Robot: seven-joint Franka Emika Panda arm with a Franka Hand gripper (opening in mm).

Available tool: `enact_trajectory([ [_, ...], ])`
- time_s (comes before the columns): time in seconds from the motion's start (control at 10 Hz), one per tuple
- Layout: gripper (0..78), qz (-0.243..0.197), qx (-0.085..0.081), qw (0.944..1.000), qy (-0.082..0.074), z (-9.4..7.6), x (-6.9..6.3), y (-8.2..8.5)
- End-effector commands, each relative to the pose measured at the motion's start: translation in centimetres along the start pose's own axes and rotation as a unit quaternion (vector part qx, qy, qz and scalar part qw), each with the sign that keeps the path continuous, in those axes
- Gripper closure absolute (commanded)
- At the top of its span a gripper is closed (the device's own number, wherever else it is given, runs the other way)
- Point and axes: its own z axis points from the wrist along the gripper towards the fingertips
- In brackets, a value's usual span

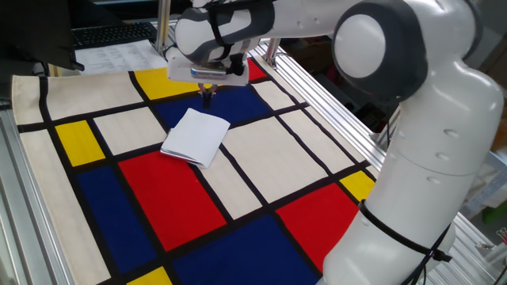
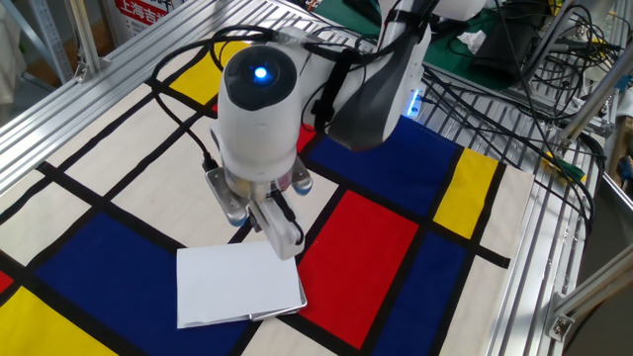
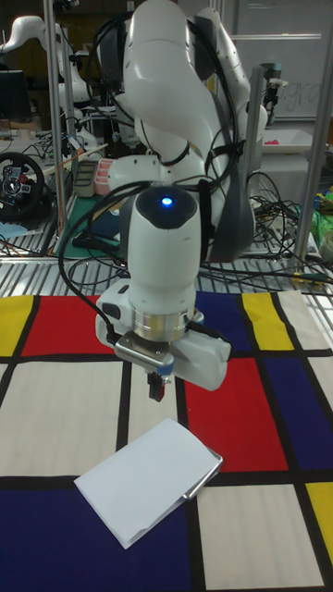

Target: Unfold a piece of paper

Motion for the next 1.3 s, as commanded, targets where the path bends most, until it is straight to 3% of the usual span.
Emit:
enact_trajectory([
  [0.1, 77.6, 0.004, -0.002, 1.0, -0.006, 0.3, -0.5, 0.2],
  [0.5, 77.6, 0.003, -0.003, 1.0, -0.007, 1.0, -1.5, 0.7],
  [1.3, 77.6, 0.001, -0.004, 1.0, -0.007, 1.2, -1.9, 1.3],
])
